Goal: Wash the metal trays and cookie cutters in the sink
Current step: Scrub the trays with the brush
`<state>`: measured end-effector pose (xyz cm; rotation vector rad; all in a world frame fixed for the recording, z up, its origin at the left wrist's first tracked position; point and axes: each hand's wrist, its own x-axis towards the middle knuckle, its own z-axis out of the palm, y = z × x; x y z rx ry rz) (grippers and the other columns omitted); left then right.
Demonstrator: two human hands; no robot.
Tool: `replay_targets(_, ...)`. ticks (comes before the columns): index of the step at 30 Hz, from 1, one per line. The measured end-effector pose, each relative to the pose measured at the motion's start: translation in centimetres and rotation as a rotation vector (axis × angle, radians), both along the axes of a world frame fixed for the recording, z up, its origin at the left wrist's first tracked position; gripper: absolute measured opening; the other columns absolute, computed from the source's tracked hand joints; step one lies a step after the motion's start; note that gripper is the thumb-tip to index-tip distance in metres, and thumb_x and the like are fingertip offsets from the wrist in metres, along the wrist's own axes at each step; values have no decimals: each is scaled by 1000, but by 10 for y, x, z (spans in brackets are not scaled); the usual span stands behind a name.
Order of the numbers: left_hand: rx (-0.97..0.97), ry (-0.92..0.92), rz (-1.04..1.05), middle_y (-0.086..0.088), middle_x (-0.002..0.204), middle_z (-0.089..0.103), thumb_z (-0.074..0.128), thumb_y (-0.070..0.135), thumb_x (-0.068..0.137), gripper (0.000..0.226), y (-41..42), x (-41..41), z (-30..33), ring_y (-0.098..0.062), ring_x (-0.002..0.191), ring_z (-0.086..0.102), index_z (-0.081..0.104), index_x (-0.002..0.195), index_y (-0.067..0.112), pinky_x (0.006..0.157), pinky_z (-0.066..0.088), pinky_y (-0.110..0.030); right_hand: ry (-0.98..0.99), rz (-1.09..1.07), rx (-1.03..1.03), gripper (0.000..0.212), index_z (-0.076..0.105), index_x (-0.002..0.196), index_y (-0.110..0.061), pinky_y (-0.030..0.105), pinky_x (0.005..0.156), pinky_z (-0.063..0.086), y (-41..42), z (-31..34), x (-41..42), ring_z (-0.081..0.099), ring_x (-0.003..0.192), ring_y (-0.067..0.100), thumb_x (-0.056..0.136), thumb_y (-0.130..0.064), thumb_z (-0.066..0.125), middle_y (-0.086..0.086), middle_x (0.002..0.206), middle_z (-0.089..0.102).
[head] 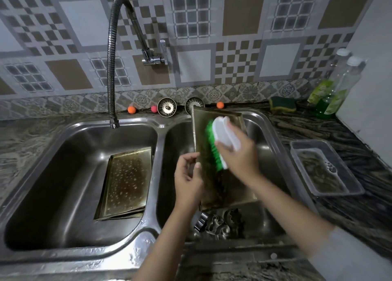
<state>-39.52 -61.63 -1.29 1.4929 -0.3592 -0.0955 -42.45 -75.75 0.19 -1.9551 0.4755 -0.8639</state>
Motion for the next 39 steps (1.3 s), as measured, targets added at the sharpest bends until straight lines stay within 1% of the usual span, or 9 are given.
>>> replay_targets(4, -9, -29, 29, -2, 99, 63, 49, -6, 91, 30, -4, 0, 2, -5, 92, 60, 58, 96, 22, 80, 46, -16, 33, -152, 17, 62, 50, 139, -18, 8, 87, 40, -25, 19, 26, 54, 118, 8, 81, -25, 73, -3, 132, 58)
replay_targets(10, 28, -28, 126, -1, 99, 63, 46, -4, 91, 33, 2, 22, -3, -10, 93, 60, 57, 95, 26, 85, 47, -24, -4, 228, -42, 64, 50, 137, -28, 22, 100, 45, 39, -14, -10, 52, 122, 0, 77, -36, 70, -14, 135, 55)
replay_targets(12, 42, -43, 117, 2, 96, 63, 46, -6, 91, 35, 4, 17, -5, -6, 90, 60, 58, 93, 27, 82, 46, -19, -1, 112, -25, 63, 51, 137, -23, 25, 95, 50, 12, -7, 5, 56, 115, 6, 79, -28, 74, -7, 131, 58)
replay_targets(16, 44, -80, 116, 5, 93, 63, 47, -4, 91, 34, 2, 10, -3, -3, 86, 60, 58, 92, 29, 76, 46, -15, 42, -127, 45, 61, 50, 138, -15, 2, 82, 40, -43, 1, 27, 54, 114, 12, 82, -22, 74, -1, 128, 58)
replay_targets(20, 25, -132, 174, -1, 94, 64, 47, -2, 91, 32, 5, 25, 6, -10, 87, 60, 58, 93, 28, 77, 46, -17, 33, -101, 113, 61, 51, 137, -12, 22, 95, 47, -15, -27, -3, 55, 119, 15, 81, -17, 75, 2, 130, 59)
replay_targets(27, 41, -155, 108, 3, 90, 63, 48, 3, 90, 28, 2, 25, 7, -7, 82, 59, 58, 91, 29, 72, 45, -14, 29, -157, 112, 62, 50, 138, -14, 5, 77, 42, -33, -14, 10, 57, 109, 11, 81, -19, 74, -1, 125, 60)
replay_targets(30, 46, -120, 84, 4, 90, 63, 49, -1, 91, 33, -1, 17, 0, -5, 83, 59, 59, 91, 30, 71, 46, -15, 82, -215, 75, 61, 50, 138, -20, 13, 82, 40, -51, -1, 28, 55, 115, 14, 82, -29, 73, -1, 130, 57)
replay_targets(33, 37, -99, 128, 2, 91, 64, 49, -3, 91, 34, 0, 27, -1, -5, 83, 59, 59, 91, 30, 72, 46, -14, 99, -79, 83, 62, 48, 137, -28, 6, 76, 45, -12, -23, 2, 57, 99, 0, 81, -34, 73, -12, 119, 56)
replay_targets(39, 56, -16, 200, -7, 97, 64, 46, -5, 92, 22, 16, 44, -13, -11, 87, 60, 59, 99, 12, 75, 46, -13, 42, 208, 172, 65, 53, 126, -41, 29, 92, 53, 16, -24, -58, 54, 114, -6, 73, -12, 80, -36, 122, 51)
